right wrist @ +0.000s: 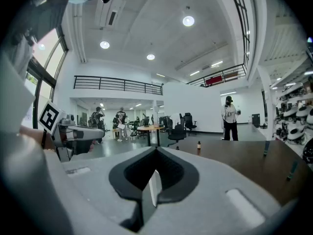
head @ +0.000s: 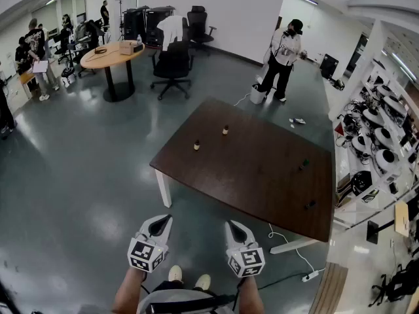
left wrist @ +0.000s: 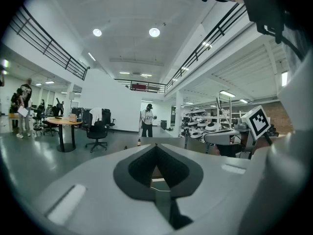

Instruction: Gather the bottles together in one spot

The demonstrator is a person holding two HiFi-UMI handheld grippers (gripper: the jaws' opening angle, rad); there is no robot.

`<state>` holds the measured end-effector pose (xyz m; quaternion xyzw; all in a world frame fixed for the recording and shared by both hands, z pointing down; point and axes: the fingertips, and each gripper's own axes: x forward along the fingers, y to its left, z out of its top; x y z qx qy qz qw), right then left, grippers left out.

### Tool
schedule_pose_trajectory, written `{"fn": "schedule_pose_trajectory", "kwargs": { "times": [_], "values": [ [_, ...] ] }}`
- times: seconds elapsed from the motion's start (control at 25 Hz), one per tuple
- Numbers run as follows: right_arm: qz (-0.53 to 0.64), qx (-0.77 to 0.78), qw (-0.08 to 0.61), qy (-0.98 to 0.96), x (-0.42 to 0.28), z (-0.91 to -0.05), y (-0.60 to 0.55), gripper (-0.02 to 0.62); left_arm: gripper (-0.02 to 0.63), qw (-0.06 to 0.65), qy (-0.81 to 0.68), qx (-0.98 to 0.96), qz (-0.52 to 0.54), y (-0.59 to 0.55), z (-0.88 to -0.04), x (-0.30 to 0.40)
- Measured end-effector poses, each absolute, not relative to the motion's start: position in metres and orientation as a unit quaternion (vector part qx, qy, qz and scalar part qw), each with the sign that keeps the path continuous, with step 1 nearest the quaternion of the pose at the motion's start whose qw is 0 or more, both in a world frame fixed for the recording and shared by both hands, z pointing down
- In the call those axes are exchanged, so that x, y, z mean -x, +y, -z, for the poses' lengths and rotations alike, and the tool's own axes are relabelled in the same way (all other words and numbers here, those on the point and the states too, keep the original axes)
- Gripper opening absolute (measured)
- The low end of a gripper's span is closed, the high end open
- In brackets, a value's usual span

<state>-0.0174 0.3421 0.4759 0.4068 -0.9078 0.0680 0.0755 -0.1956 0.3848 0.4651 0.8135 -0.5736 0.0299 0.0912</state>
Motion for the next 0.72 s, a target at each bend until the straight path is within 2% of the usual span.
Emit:
{"fn": "schedule_pose_trajectory", "kwargs": {
  "times": [0.72],
  "values": [
    [-0.081, -0.407, 0.074, -0.907, 0.042, -0.477, 0.338, 0.002, 0.001, 0.09, -0.561, -0.822, -0.035, 0.376, -0.467, 0.216]
  ]
}}
